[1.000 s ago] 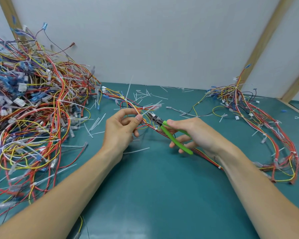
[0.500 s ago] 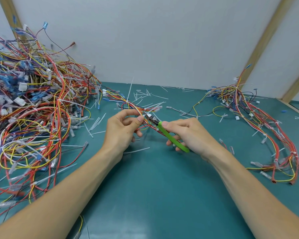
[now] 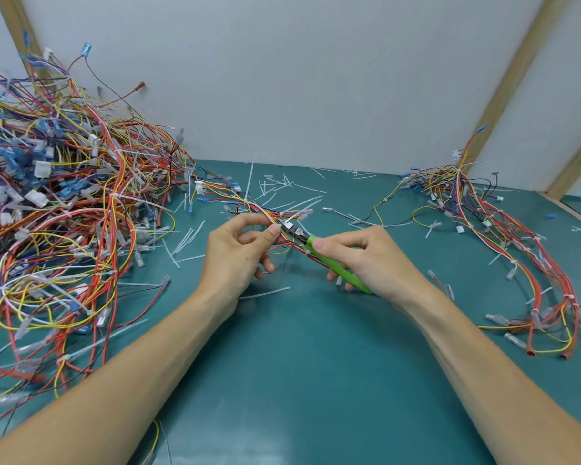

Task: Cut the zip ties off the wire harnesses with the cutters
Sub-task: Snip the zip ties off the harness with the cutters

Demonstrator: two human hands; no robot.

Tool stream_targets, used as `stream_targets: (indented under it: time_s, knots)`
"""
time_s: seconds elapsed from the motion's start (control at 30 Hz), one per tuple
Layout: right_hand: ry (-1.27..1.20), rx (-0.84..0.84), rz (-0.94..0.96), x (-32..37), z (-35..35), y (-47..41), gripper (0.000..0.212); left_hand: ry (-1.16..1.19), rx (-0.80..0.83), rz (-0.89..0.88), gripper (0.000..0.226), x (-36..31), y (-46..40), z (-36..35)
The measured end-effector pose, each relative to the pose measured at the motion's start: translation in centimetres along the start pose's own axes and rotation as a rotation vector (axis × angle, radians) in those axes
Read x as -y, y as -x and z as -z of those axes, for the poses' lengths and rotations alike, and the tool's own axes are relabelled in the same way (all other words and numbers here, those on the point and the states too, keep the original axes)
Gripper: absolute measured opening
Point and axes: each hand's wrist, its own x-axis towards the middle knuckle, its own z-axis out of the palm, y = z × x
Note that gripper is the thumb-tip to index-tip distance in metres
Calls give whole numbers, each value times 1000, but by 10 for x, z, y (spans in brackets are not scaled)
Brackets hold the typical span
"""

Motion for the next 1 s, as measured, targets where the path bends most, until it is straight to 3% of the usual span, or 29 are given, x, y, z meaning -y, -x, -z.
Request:
stream_targets:
  time_s: [0.2, 0.33, 0.53, 1.0]
  knots:
    - [27, -9, 25, -2, -2, -1, 18, -10, 6, 11, 17, 1, -1, 1]
    - [186, -120, 100, -6, -8, 0, 17, -24, 8, 7, 17, 2, -1, 1]
    - [386, -219, 185, -5, -13, 0, 55, -34, 8, -10, 13, 4, -1, 1]
    - [443, -221, 195, -5, -10, 0, 58, -47, 10, -26, 12, 5, -1, 1]
